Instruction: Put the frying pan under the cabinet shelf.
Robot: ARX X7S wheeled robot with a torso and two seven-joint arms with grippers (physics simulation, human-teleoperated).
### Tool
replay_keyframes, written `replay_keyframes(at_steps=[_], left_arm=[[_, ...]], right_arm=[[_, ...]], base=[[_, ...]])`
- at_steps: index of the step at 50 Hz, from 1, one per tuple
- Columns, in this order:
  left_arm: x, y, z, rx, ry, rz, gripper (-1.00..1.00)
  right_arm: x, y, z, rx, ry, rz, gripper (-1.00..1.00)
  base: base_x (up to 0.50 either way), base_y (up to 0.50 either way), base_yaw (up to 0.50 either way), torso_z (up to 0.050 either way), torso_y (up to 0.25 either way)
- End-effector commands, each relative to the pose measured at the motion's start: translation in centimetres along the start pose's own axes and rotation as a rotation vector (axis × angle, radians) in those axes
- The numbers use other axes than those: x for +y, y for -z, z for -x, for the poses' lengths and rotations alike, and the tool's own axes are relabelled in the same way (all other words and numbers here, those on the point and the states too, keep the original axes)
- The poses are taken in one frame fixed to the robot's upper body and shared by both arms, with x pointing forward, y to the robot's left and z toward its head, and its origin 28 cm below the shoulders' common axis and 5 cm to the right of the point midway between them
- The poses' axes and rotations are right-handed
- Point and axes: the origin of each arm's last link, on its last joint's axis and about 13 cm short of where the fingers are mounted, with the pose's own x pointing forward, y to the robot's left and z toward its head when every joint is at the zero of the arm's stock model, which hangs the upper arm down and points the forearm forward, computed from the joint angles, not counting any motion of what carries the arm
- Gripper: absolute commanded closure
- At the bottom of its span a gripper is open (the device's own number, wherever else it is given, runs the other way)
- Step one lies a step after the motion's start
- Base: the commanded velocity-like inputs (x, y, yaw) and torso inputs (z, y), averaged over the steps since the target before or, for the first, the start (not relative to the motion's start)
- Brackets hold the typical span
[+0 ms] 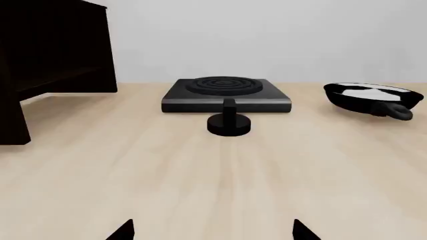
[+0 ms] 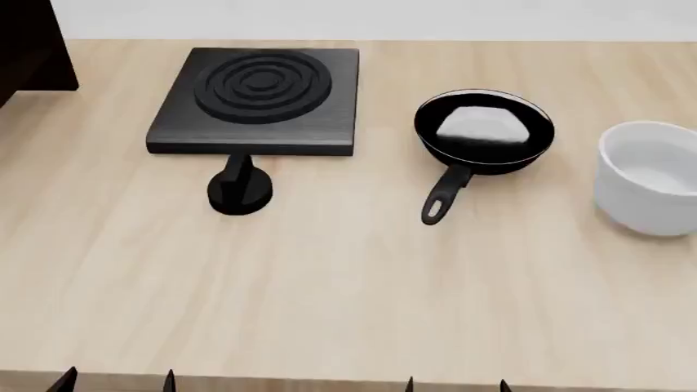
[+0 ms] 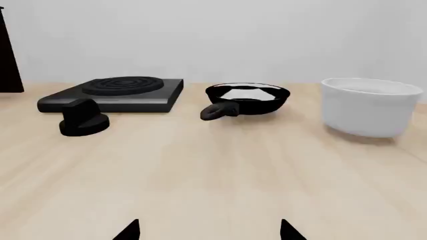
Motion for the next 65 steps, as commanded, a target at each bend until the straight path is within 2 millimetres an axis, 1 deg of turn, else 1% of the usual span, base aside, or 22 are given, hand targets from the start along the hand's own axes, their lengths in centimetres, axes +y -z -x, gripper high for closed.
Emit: replay_keyframes(at_steps=[1,2,4,5,9,13,16,19,23,25,28,31,34,36,38,42,44,51,65], left_arm=[[0.0,0.0,0.0,0.0,0.0,-0.01,-1.0],[-0.1,0.0,0.0,0.004,-0.001,0.007,-1.0],[-0.1,-0.1,-0.1,0.004,0.012,0.008,-1.0],[-0.1,-0.1,-0.2,0.003,0.01,0.008,-1.0],[-0.2,-0.5,-0.2,-0.003,0.021,0.016,-1.0],[-0.3,-1.0,-0.4,-0.004,0.032,0.002,-1.0],[-0.4,-2.1,-0.4,-0.014,0.039,-0.009,-1.0],[-0.6,-3.1,0.1,-0.022,0.074,0.004,-1.0],[-0.9,-4.5,0.4,-0.042,0.07,-0.027,-1.0],[-1.0,-5.1,0.6,-0.058,0.072,-0.038,-1.0],[-0.9,-6.0,0.6,-0.066,0.081,-0.03,-1.0],[-0.9,-6.9,0.6,-0.078,0.07,-0.04,-1.0],[-0.8,-8.2,0.8,-0.1,0.062,-0.067,-1.0],[-0.6,-9.2,0.7,-0.115,0.06,-0.055,-1.0],[-0.5,-9.9,0.4,-0.124,0.051,-0.069,-1.0],[-0.4,-11.0,-0.1,-0.122,0.055,-0.081,-1.0],[-0.3,-11.5,-0.3,-0.123,0.062,-0.068,-1.0],[0.0,-12.3,-0.6,-0.125,0.062,-0.05,-1.0],[-0.1,-12.0,-0.6,-0.109,0.062,-0.064,-1.0]], right_arm=[[0.0,0.0,0.0,0.0,0.0,0.009,-1.0],[-0.1,0.2,-0.3,-0.013,0.027,0.005,-1.0],[-0.1,0.6,-0.8,-0.015,0.023,0.003,-1.0],[-0.1,0.5,-0.7,-0.032,0.013,-0.043,-1.0],[-0.2,0.4,-0.7,0.049,-0.018,-0.003,-1.0],[-0.4,-0.2,-1.0,0.045,-0.016,0.012,-1.0],[-0.5,-1.1,-1.1,0.034,-0.022,0.029,-1.0],[-0.5,-1.9,-1.0,0.03,-0.042,0.038,-1.0],[-0.6,-3.4,-1.0,0.016,0.001,0.087,-1.0],[-0.6,-4.2,-1.3,0.032,-0.001,0.082,-1.0],[-0.7,-5.7,-1.4,0.011,0.027,0.085,-1.0],[-0.6,-6.6,-1.4,0.008,0.0,0.065,-1.0],[-0.4,-7.8,-1.5,-0.011,0.006,0.1,-1.0],[-0.4,-8.1,-1.6,-0.008,0.004,0.104,-1.0],[-0.4,-9.5,-2.0,-0.023,0.005,0.137,-1.0],[-0.2,-10.9,-2.3,-0.064,0.015,0.177,-1.0],[-0.2,-11.4,-2.4,-0.072,0.008,0.17,-1.0],[-0.4,-12.2,-2.4,-0.097,0.0,0.15,-1.0],[-0.4,-12.1,-2.3,-0.116,-0.005,0.139,-1.0]], base=[[0.0,0.0,0.0,0.0,0.0],[0.0,0.0,0.0,0.0,0.0],[0.0,0.0,0.0,0.0,0.0],[0.0,0.0,0.0,0.0,0.0],[0.0,0.0,0.0,0.0,0.0],[0.0,0.0,0.0,0.0,0.0],[0.0,0.0,0.0,0.0,0.0],[0.0,0.0,0.0,0.0,0.0],[0.0,0.0,0.0,0.0,0.0],[0.0,0.0,0.0,0.0,0.0],[0.0,0.0,0.0,0.0,0.0],[0.0,0.0,0.0,0.0,0.0],[0.0,0.0,0.0,0.0,0.0],[0.0,0.0,0.0,0.0,0.0],[0.0,0.0,0.0,0.0,0.0],[0.0,0.0,0.0,0.0,0.0],[0.0,0.0,0.0,0.0,0.0],[0.0,0.0,0.0,0.0,0.0],[0.0,0.0,0.0,0.0,0.0]])
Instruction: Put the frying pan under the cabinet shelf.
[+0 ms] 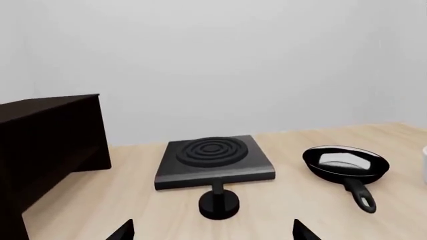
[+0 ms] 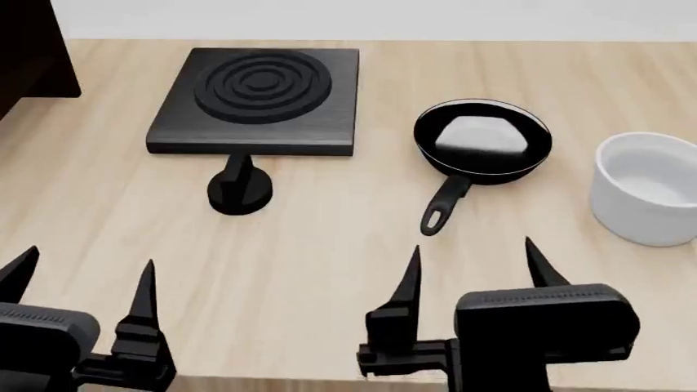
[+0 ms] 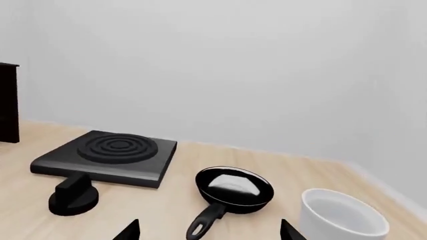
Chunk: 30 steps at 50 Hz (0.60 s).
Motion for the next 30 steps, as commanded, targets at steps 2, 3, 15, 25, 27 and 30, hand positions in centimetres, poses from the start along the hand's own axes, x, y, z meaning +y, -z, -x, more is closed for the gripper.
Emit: replay_keyframes(at_steps=[2,3,15,25,27,30], left_arm=[[-0.09,0.43,0.07,0.0,-0.001,0.003,-1.0],[-0.09,0.43,0.07,0.0,-0.001,0.003,-1.0],[-0.09,0.43,0.07,0.0,-0.001,0.003,-1.0],[-0.09,0.43,0.07,0.0,-0.001,0.003,-1.0],[-0.09,0.43,0.07,0.0,-0.001,0.003,-1.0],[-0.09,0.43,0.07,0.0,-0.001,0.003,-1.0]], right_arm=[[0.09,0.51,0.01,0.017,0.0,0.0,-1.0],[0.09,0.51,0.01,0.017,0.0,0.0,-1.0],[0.09,0.51,0.01,0.017,0.0,0.0,-1.0],[0.09,0.51,0.01,0.017,0.0,0.0,-1.0],[0.09,0.51,0.01,0.017,0.0,0.0,-1.0],[0.09,0.51,0.01,0.017,0.0,0.0,-1.0]], base=[[0.0,0.0,0.0,0.0,0.0],[0.0,0.0,0.0,0.0,0.0],[0.0,0.0,0.0,0.0,0.0],[0.0,0.0,0.0,0.0,0.0],[0.0,0.0,0.0,0.0,0.0],[0.0,0.0,0.0,0.0,0.0]])
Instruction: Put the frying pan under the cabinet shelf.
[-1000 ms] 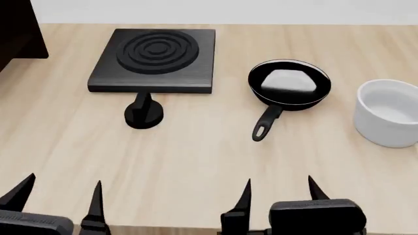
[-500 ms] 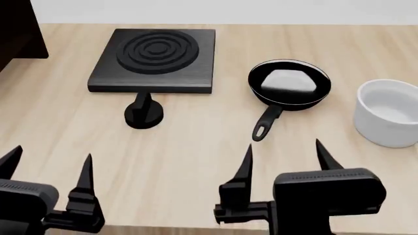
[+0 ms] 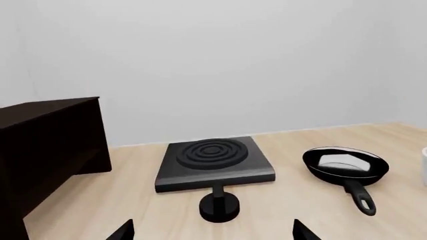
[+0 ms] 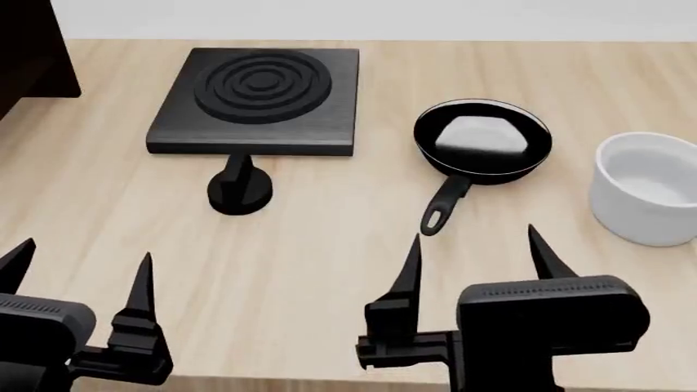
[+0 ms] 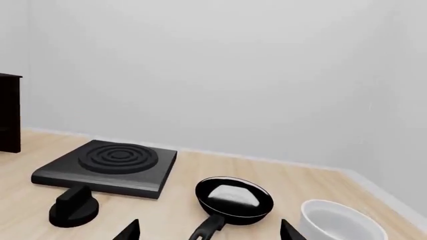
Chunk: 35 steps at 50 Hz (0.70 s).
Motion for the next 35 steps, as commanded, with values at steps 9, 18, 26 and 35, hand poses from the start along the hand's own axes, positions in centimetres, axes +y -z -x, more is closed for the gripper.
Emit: replay_keyframes(at_steps=[9,18,26,35], left_arm=[[-0.2,1.2,0.5,-0.008,0.007,0.01,-1.0],[0.1,0.6,1.1,-0.028,0.005,0.002,-1.0],[0.1,0.5,1.1,-0.031,0.012,0.001,-1.0],[-0.1,0.3,0.9,-0.031,0.019,-0.001,-1.0]], right_arm=[[0.5,1.4,0.0,0.056,0.009,0.025,-1.0],[0.5,0.3,0.5,0.028,0.024,0.013,-1.0],[0.6,0.0,0.6,0.014,0.022,0.01,-1.0],[0.5,-0.2,0.2,0.003,0.009,-0.007,-1.0]], base=[[0.0,0.0,0.0,0.0,0.0],[0.0,0.0,0.0,0.0,0.0],[0.01,0.26,0.0,0.0,0.0],[0.05,0.45,0.0,0.0,0.0]])
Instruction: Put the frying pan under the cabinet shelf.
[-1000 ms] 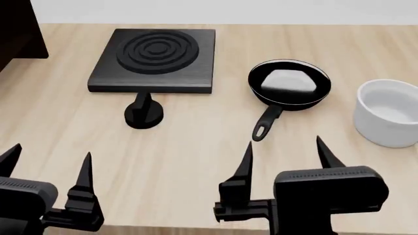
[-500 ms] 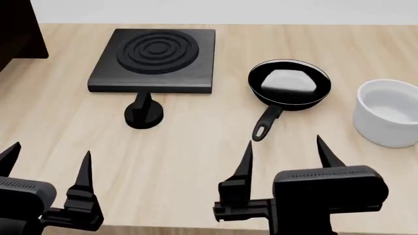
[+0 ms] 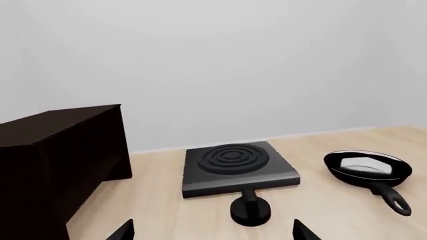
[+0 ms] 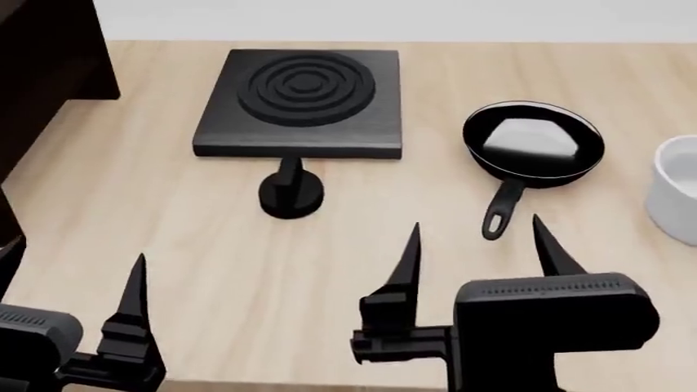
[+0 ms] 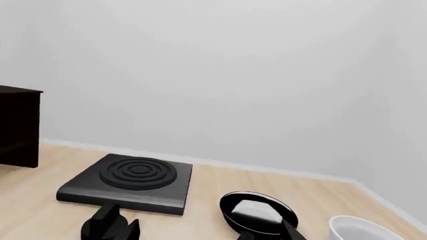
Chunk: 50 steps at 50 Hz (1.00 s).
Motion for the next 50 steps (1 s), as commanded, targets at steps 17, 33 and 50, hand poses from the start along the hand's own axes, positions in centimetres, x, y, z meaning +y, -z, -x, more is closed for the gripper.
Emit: replay_keyframes(at_steps=[17,33,50], left_arm=[[0.4,-8.9,-2.8,-0.201,-0.007,-0.07,-1.0],[2.5,-18.9,-5.0,-0.328,-0.022,-0.091,-1.0],[2.2,-18.0,-5.4,-0.308,-0.037,-0.133,-1.0]], right_arm=[[0.3,1.3,-0.9,0.054,-0.027,-0.013,-1.0],[0.3,1.8,-1.8,0.072,-0.012,-0.001,-1.0],[0.3,1.6,-1.8,0.063,-0.005,0.012,-1.0]], base=[[0.05,0.18,0.0,0.0,0.0],[0.0,0.0,0.0,0.0,0.0],[0.02,0.04,0.0,0.0,0.0]])
